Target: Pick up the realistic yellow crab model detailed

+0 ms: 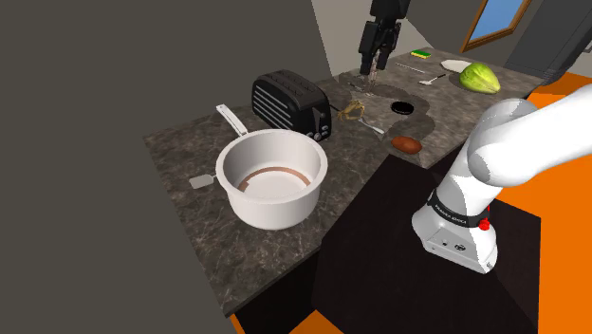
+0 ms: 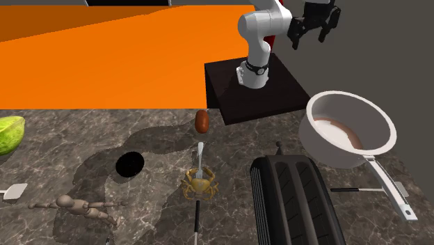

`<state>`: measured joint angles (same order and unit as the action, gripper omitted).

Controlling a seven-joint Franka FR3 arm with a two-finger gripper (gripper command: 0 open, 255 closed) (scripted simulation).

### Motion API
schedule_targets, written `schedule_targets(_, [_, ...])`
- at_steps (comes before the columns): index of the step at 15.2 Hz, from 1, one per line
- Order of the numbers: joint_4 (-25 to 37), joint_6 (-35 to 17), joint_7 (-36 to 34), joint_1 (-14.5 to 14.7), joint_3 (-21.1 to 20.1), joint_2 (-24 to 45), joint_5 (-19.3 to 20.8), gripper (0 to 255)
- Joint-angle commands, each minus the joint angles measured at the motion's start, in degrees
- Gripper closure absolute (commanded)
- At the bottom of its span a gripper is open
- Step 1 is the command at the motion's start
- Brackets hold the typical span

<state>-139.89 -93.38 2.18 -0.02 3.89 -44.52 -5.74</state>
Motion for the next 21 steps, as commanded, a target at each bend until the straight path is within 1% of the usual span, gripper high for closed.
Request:
schedule_targets(1, [0.00, 0.00, 0.00, 0.00, 0.00, 0.00, 0.00, 0])
schedule_targets(7, [-3.64, -10.08, 5.28, -2.46, 5.20, 5.56, 2.60, 0])
schedule_targets(13, [-4.59, -20.34, 10.84, -4.17, 10.72, 13.98, 3.70, 0])
schedule_targets(17, [-3.66, -26.85, 15.07, -4.67, 14.54, 20.97, 2.96, 0])
schedule_targets(21, [-1.47, -32.69, 20.10, -4.60, 18.38, 28.86, 0.42, 0])
